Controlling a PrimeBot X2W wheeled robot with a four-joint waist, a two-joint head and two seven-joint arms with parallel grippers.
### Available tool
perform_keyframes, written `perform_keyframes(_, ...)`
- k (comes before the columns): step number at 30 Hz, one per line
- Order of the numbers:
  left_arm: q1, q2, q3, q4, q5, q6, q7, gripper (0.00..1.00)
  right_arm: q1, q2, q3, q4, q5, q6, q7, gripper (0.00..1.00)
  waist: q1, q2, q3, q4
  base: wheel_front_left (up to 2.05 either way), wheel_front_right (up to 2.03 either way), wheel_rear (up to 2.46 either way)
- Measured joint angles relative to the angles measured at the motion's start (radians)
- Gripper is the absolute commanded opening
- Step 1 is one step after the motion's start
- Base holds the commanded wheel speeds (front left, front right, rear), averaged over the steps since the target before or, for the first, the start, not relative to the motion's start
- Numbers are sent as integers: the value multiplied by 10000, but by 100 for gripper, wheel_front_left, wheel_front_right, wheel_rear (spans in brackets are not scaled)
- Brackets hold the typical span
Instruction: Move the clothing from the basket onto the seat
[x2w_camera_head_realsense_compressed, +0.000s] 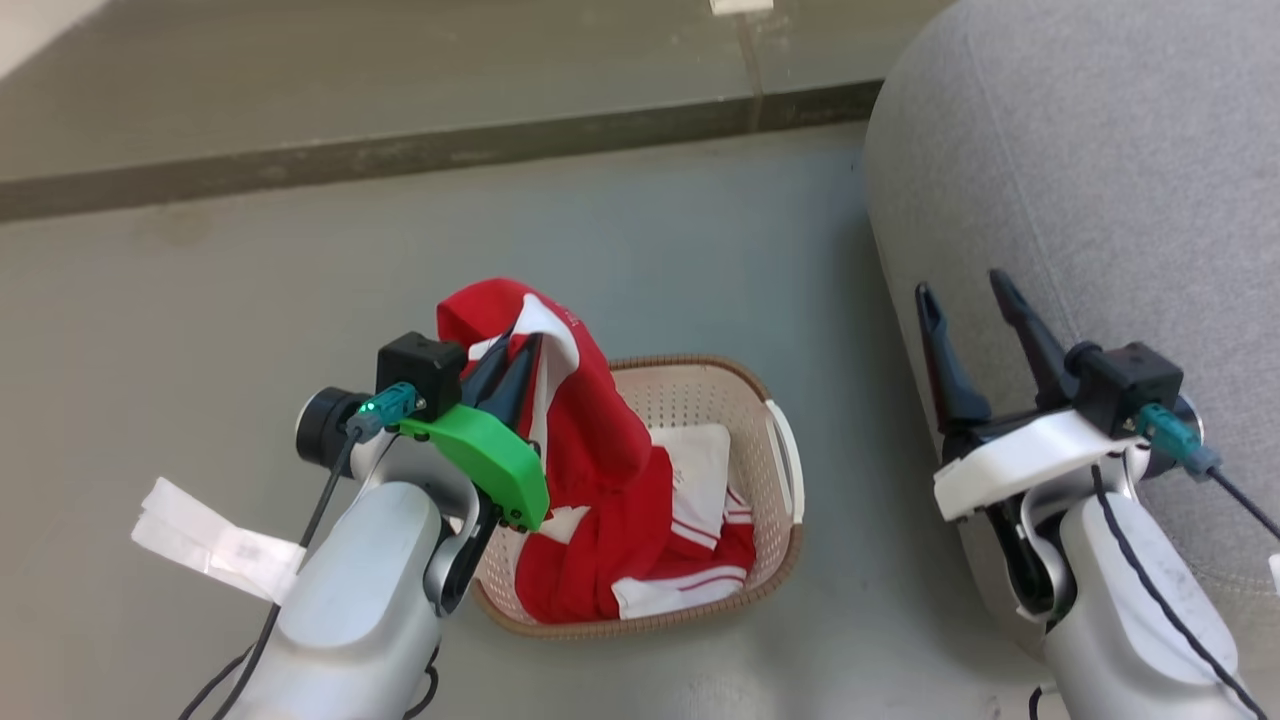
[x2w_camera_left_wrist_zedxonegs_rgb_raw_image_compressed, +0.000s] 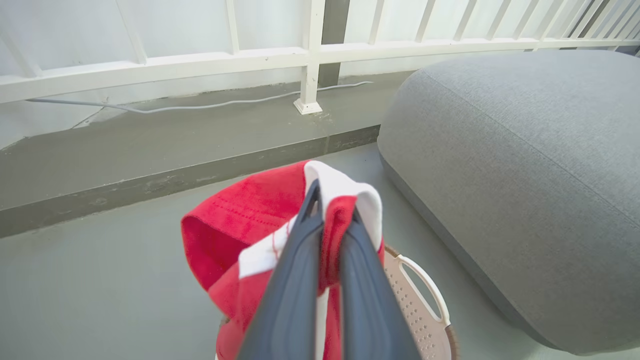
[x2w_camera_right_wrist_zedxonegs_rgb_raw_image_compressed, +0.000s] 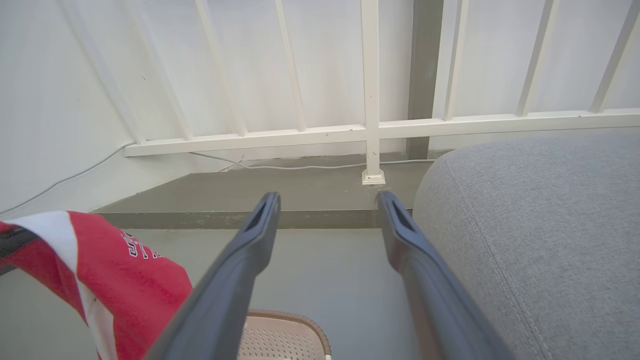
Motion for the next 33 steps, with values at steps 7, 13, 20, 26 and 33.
perform_keyframes(7,108,0,240,-1053,4,2,-4,0,510,82,113,176,2,38,0,100,0,0,-719,75,0,0,0)
perform_keyframes(13,239,0,535,-2257,17,84,-31,0,875,104,251,234,63,38,0,100,0,0,-1248,115,0,0,0)
perform_keyframes(20,720,2,560,-3296,81,86,-31,0,1210,144,332,230,75,40,0,100,0,0,-1707,115,0,0,0)
perform_keyframes(26,1122,4,489,-3914,182,104,-31,0,1459,161,353,228,167,38,0,100,0,0,-1978,97,0,0,0)
perform_keyframes(33,1491,13,360,-4314,211,190,-31,0,1498,171,414,176,167,35,0,100,0,0,-2086,83,0,0,0)
